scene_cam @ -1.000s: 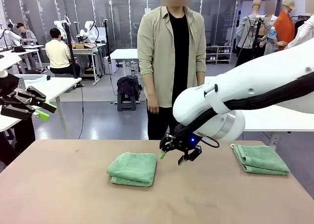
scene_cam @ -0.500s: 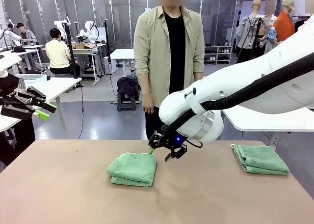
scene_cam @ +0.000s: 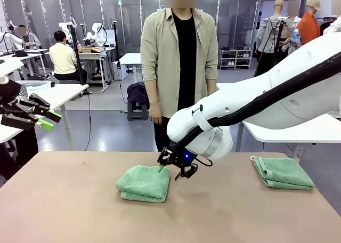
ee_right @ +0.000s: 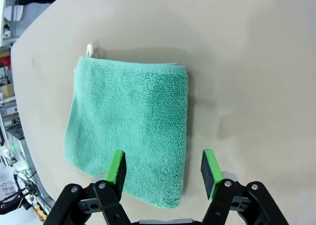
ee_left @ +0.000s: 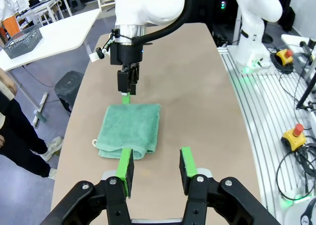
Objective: Fold the towels and place them in the basket.
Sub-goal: Stack the folded Towel with hook on the right side of the table.
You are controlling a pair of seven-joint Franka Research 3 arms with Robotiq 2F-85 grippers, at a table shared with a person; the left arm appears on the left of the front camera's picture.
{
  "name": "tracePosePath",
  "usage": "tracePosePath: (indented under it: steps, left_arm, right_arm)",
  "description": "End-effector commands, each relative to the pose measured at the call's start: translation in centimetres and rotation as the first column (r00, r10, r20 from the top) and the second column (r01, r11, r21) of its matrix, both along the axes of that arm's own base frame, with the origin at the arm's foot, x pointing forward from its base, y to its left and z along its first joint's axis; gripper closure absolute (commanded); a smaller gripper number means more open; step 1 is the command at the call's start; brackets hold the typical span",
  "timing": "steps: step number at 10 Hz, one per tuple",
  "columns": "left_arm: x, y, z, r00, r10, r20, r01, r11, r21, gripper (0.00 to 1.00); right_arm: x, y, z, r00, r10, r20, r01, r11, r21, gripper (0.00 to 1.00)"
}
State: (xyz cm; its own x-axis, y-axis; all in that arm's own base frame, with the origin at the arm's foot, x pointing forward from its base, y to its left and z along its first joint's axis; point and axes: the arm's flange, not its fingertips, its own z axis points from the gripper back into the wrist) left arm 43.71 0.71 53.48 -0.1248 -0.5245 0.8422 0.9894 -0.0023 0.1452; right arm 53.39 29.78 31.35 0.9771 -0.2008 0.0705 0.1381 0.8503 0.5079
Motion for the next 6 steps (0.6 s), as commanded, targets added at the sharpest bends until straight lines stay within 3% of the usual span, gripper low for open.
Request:
tracePosePath:
  steps: [1, 6]
  left_arm:
    - [0.0, -0.1, 0.1, 1.000, 0.000, 0.010, 0.000, 1.000, -0.013, 0.50]
    - [0.0, -0.1, 0.1, 1.000, 0.000, 0.010, 0.000, 1.000, -0.013, 0.50]
  right_arm:
    - [0.9, 1.2, 0.1, 0.999, -0.038, -0.025, 0.038, 0.999, -0.014, 0.23]
    - [1.7, 2.3, -1.4, 0.997, -0.044, -0.070, 0.042, 0.998, -0.036, 0.23]
